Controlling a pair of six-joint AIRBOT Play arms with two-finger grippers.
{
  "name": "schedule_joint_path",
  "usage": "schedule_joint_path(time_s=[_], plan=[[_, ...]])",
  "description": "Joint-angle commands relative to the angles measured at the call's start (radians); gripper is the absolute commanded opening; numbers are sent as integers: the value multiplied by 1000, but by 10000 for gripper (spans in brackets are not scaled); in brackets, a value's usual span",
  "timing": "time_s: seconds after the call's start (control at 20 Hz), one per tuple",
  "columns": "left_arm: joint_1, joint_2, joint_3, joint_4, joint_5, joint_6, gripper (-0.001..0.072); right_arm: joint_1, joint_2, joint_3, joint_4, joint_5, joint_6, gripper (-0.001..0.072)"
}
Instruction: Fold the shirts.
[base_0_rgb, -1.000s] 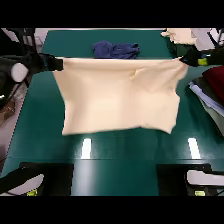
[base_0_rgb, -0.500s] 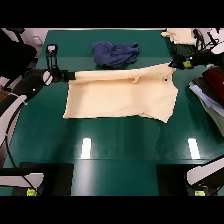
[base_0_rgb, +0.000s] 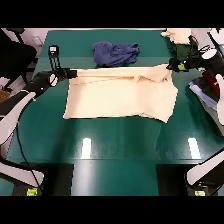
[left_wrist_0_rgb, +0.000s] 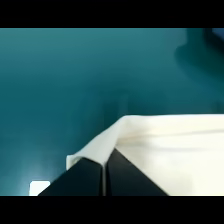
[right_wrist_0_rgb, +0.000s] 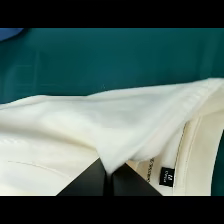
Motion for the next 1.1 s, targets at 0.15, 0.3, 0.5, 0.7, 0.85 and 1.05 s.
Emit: schedule_joint_path(time_s=[0.15, 0.3, 0.5, 0.7, 0.85, 1.05], plan=[[6, -72, 35, 25, -21, 15, 26, -1, -95, 1, -43, 119, 61, 23], [6, -86, 35, 26, -58, 20, 33, 2, -102, 1, -40, 132, 77, 27], [20, -55, 70, 22, -214, 18, 622, -71, -17, 1, 114, 152, 57, 413], [123, 74, 82, -14, -420, 6, 621, -187, 164, -81, 124, 268, 18, 413], [216, 167, 27, -152, -705, 135, 620, -271, 328, -315, 139, 295, -15, 412], [312, 260, -171, -491, -1002, 378, 619, -349, 557, -708, 139, 259, -85, 412]])
